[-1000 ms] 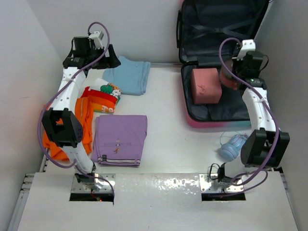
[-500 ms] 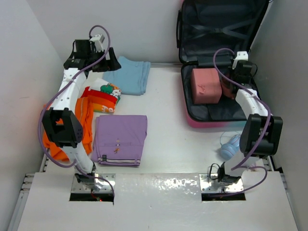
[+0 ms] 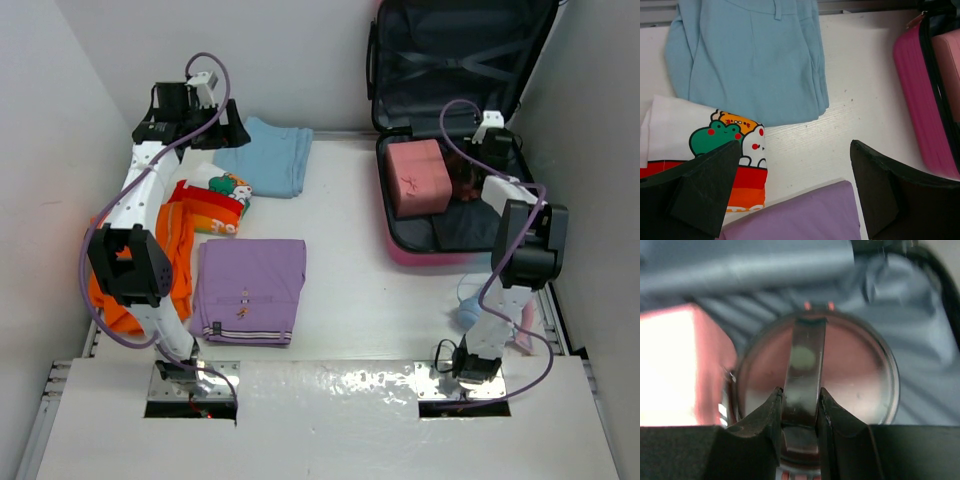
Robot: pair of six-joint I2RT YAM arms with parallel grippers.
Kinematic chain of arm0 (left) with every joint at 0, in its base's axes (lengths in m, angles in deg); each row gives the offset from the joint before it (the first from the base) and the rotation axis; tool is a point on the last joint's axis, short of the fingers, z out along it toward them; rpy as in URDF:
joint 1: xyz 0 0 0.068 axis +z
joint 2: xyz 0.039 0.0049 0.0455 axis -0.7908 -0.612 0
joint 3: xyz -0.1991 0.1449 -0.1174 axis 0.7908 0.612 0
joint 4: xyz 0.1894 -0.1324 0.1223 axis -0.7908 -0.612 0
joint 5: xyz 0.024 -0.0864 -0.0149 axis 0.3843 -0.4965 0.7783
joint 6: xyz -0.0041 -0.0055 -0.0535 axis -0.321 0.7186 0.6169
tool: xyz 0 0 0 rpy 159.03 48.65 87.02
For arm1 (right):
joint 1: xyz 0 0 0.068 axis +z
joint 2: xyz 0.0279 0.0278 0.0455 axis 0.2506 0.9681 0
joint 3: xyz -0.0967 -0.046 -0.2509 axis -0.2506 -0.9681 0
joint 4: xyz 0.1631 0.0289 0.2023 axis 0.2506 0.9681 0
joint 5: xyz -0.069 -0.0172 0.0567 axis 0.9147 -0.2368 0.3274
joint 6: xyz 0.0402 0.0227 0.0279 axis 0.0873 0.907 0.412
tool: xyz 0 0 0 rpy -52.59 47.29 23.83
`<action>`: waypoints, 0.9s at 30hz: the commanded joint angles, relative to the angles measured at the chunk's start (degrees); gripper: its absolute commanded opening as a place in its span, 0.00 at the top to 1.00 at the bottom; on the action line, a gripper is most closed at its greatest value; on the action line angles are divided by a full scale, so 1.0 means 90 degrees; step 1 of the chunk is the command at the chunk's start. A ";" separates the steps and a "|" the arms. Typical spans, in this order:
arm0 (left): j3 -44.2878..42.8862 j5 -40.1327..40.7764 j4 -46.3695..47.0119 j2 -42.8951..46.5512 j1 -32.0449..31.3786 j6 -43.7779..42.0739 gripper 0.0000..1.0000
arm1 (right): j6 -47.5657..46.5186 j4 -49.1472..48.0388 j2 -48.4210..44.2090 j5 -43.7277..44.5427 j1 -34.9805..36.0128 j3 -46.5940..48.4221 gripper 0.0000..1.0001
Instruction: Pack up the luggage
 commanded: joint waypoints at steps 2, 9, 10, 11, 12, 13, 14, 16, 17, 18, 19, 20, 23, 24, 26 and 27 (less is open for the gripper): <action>-0.0025 0.0101 0.0149 0.0253 0.0060 -0.0121 0.13 | 0.0623 -0.0660 0.0224 -0.1005 0.0066 0.0699 1.00; -0.0035 0.0101 0.0149 0.0234 0.0177 -0.0141 0.13 | 0.0076 0.0285 -0.0264 -0.0233 0.0076 0.0620 0.41; -0.0035 0.0091 0.0149 0.0224 0.0177 -0.0141 0.13 | 0.0144 0.0471 -0.0332 -0.0155 0.0076 0.0660 0.33; -0.0035 0.0082 0.0149 0.0224 0.0177 -0.0131 0.13 | 0.0251 0.0715 -0.0439 0.0058 0.0076 0.0622 0.28; -0.0035 0.0052 0.0149 0.0224 0.0177 -0.0141 0.13 | 0.0436 0.0756 -0.0682 0.0360 0.0066 0.0544 0.22; -0.0035 0.0033 0.0149 0.0224 0.0177 -0.0131 0.13 | 0.0476 0.0737 -0.0839 0.0499 0.0066 0.0437 0.15; -0.0044 0.0023 0.0149 0.0214 0.0177 -0.0131 0.13 | 0.0525 0.0659 -0.0986 0.0597 0.0076 0.0223 0.02; -0.0054 -0.0045 0.0149 0.0214 0.0177 -0.0121 0.13 | 0.0750 0.0852 -0.1356 0.0870 0.0076 0.0114 0.01; -0.0064 -0.0075 0.0159 0.0224 0.0177 -0.0121 0.13 | 0.0779 0.0970 -0.1474 0.0968 0.0085 0.0133 0.01; -0.0064 -0.0094 0.0169 0.0234 0.0177 -0.0102 0.13 | 0.0808 0.1135 -0.1582 0.1239 0.0115 0.0152 0.01; -0.0064 -0.0133 0.0179 0.0253 0.0177 -0.0092 0.13 | 0.0809 0.1272 -0.1699 0.1378 0.0163 0.0181 0.01; -0.0074 -0.0162 0.0188 0.0263 0.0167 -0.0082 0.13 | 0.0789 0.1738 -0.1961 0.1563 0.0222 0.0249 0.01; -0.0152 -0.0192 0.0198 0.0292 0.0167 -0.0053 0.13 | 0.0604 0.2668 -0.2605 0.2247 0.0679 0.0309 0.01; -0.0162 -0.0202 0.0198 0.0312 0.0167 -0.0062 0.13 | 0.0555 0.2941 -0.2773 0.2383 0.0788 0.0328 0.01; -0.0210 -0.0231 0.0218 0.0341 0.0158 -0.0072 0.13 | 0.0603 0.3848 -0.3289 0.2444 0.0992 0.0231 0.01; -0.0220 -0.0241 0.0227 0.0360 0.0167 -0.0072 0.13 | 0.0749 0.4209 -0.3456 0.2347 0.1032 0.0173 0.01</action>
